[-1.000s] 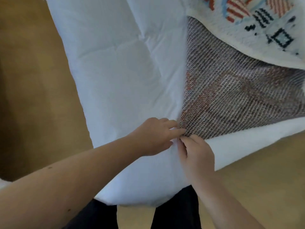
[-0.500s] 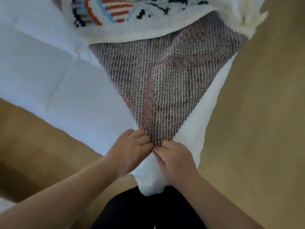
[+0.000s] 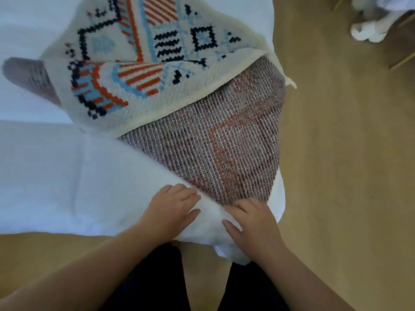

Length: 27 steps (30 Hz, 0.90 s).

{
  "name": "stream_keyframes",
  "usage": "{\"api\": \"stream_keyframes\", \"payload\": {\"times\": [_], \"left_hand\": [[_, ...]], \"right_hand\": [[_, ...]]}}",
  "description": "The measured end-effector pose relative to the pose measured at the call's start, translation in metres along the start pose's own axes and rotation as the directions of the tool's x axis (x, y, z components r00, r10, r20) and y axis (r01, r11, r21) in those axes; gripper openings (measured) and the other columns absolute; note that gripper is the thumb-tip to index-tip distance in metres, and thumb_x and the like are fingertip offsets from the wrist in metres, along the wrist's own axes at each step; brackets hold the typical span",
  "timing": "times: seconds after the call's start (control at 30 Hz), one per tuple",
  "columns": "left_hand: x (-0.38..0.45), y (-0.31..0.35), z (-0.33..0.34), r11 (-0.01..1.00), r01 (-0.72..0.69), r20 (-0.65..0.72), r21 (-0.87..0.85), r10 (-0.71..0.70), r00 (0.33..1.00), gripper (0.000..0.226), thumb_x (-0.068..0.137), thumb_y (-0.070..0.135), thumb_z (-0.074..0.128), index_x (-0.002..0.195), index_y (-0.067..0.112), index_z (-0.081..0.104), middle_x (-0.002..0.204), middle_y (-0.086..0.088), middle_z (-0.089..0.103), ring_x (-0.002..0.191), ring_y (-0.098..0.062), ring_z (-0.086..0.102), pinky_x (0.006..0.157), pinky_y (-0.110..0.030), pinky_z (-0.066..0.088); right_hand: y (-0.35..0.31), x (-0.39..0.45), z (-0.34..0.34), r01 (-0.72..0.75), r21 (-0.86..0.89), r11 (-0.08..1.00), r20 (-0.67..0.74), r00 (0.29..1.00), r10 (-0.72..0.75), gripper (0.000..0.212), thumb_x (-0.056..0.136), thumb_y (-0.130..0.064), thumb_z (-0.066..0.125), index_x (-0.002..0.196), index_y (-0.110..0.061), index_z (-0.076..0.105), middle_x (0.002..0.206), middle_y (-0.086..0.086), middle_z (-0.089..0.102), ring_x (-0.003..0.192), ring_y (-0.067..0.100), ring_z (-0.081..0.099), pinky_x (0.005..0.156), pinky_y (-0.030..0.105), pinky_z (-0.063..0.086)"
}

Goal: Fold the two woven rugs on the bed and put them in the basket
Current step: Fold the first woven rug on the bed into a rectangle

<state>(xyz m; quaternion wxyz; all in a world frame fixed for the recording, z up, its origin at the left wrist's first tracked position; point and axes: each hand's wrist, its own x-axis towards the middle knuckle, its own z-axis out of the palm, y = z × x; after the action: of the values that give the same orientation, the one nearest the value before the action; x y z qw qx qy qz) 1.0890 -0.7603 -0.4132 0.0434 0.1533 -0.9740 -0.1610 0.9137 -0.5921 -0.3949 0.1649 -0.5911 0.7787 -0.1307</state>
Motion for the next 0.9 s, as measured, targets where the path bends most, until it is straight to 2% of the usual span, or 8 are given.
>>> {"api": "stream_keyframes", "payload": {"times": [0.1,0.2,0.27,0.37,0.47,0.57,0.73,0.9], "left_hand": [[-0.031,-0.070,-0.050,0.994,0.090,0.059,0.063,-0.093,0.994,0.041,0.085,0.041,0.049,0.098,0.014,0.077,0.098,-0.002,0.074,0.085,-0.025,0.069,0.068,-0.031,0.049],[-0.045,-0.118,-0.081,0.960,0.275,0.084,0.052,-0.279,0.957,0.046,0.087,0.045,0.048,0.105,0.014,0.076,0.104,-0.002,0.075,0.091,-0.025,0.071,0.072,-0.034,0.055],[-0.049,-0.147,-0.089,0.905,0.422,0.079,0.044,-0.425,0.902,0.044,0.090,0.044,0.056,0.118,0.014,0.072,0.119,-0.002,0.071,0.106,-0.025,0.068,0.084,-0.038,0.054],[-0.049,-0.184,-0.092,0.820,0.566,0.149,0.083,-0.572,0.807,0.058,0.095,0.047,0.057,0.144,0.019,0.050,0.148,0.003,0.051,0.136,-0.019,0.047,0.108,-0.038,0.039],[-0.040,-0.208,-0.099,0.793,0.598,0.138,0.117,-0.609,0.781,0.066,0.094,0.047,0.057,0.152,0.021,0.037,0.156,0.005,0.040,0.142,-0.017,0.037,0.111,-0.035,0.033],[-0.030,-0.220,-0.114,0.812,0.577,0.122,0.090,-0.584,0.803,0.066,0.093,0.040,0.062,0.152,0.023,0.037,0.155,0.005,0.042,0.137,-0.020,0.043,0.106,-0.036,0.040],[-0.011,-0.233,-0.128,0.876,0.473,-0.041,-0.095,-0.478,0.877,0.057,0.088,0.023,0.069,0.142,0.021,0.048,0.137,0.002,0.056,0.115,-0.021,0.058,0.087,-0.032,0.049],[0.003,-0.266,-0.125,0.883,0.418,-0.122,-0.211,-0.448,0.885,0.060,0.086,0.006,0.067,0.140,0.021,0.047,0.120,-0.002,0.063,0.097,-0.020,0.062,0.075,-0.033,0.055]], "right_hand": [[-0.061,0.027,0.006,-0.087,0.005,0.996,0.009,0.996,0.087,0.037,0.085,-0.040,0.054,0.105,-0.016,0.075,0.097,0.001,0.069,0.085,0.026,0.064,0.069,0.039,0.055],[-0.100,0.054,0.013,-0.109,-0.003,0.994,0.022,0.994,0.109,0.035,0.080,-0.035,0.063,0.106,-0.015,0.076,0.096,0.001,0.071,0.082,0.027,0.067,0.067,0.040,0.056],[-0.115,0.077,0.018,-0.116,0.016,0.993,0.014,0.993,0.116,0.036,0.076,-0.033,0.069,0.106,-0.015,0.075,0.096,0.000,0.072,0.082,0.026,0.068,0.068,0.040,0.058],[-0.126,0.110,0.033,-0.100,0.026,0.995,-0.035,0.994,0.101,0.039,0.077,-0.034,0.067,0.111,-0.015,0.074,0.098,-0.002,0.072,0.085,0.024,0.068,0.070,0.040,0.058],[-0.132,0.140,0.050,-0.070,0.054,0.996,-0.101,0.992,0.076,0.039,0.079,-0.031,0.066,0.112,-0.013,0.073,0.098,0.000,0.072,0.084,0.026,0.066,0.068,0.041,0.057],[-0.145,0.167,0.058,-0.072,0.096,0.993,-0.118,0.990,0.083,0.037,0.079,-0.028,0.070,0.112,-0.012,0.072,0.096,0.001,0.071,0.082,0.028,0.066,0.068,0.040,0.056],[-0.164,0.217,0.057,-0.029,0.128,0.991,-0.161,0.986,0.050,0.040,0.080,-0.026,0.073,0.117,-0.012,0.070,0.090,0.002,0.067,0.078,0.027,0.062,0.063,0.037,0.053],[-0.179,0.272,0.065,-0.006,0.137,0.991,-0.203,0.979,0.034,0.057,0.074,-0.009,0.080,0.128,-0.009,0.063,0.092,0.006,0.061,0.075,0.026,0.058,0.057,0.034,0.049]]}}
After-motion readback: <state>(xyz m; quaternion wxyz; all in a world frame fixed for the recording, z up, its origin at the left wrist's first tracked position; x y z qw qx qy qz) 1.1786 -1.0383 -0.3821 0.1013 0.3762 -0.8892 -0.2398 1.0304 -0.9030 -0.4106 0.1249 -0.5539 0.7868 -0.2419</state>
